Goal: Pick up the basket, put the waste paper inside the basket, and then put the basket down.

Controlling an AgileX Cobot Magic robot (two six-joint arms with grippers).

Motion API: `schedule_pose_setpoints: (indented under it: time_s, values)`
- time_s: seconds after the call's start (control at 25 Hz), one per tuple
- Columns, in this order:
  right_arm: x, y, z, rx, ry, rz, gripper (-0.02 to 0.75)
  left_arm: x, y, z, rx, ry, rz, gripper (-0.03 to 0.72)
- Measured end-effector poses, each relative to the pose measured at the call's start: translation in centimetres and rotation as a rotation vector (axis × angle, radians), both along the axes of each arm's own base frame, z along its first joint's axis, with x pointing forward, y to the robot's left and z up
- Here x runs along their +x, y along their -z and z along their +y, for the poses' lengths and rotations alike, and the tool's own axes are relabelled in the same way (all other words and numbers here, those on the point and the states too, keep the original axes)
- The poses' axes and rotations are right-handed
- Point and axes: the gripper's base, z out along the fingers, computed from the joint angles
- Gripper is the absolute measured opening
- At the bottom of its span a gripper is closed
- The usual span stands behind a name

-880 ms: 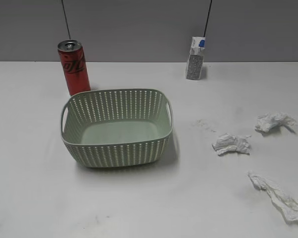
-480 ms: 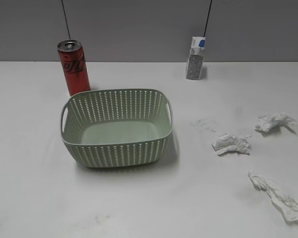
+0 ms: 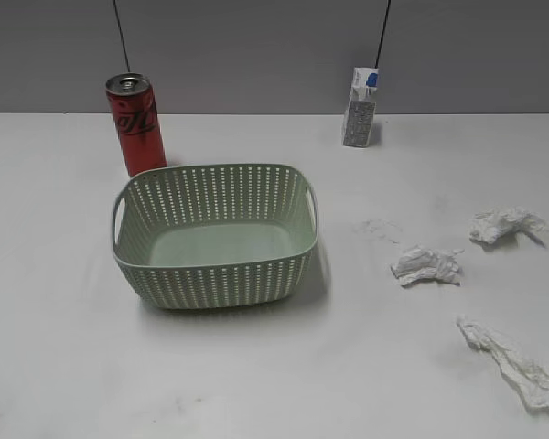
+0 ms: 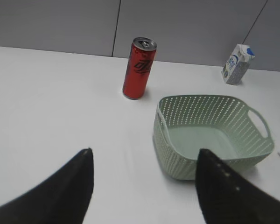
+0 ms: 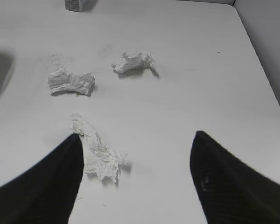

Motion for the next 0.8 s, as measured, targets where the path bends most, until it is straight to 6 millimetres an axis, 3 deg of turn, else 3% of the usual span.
schedule_pose_setpoints:
  time_s: [0.16,0.44,0.64,0.8]
  values:
    - [0.0,0.0,0.0,0.0,0.0,-0.001,0.54,4.7,-0.2,-0.8,-0.04,0.049,0.117,0.521]
    - [0.0,0.0,0.0,0.0,0.0,-0.001,0.54,13.8,1.0,-3.4,0.022,0.178,0.356,0.519]
    - [0.0,0.0,0.0,0.0,0.0,-0.001,0.54,20.4,3.8,-7.3,0.11,0.281,0.516,0.46]
    - [0.0,0.0,0.0,0.0,0.0,-0.001,0.54,24.6,8.1,-9.6,0.195,0.25,0.697,0.435]
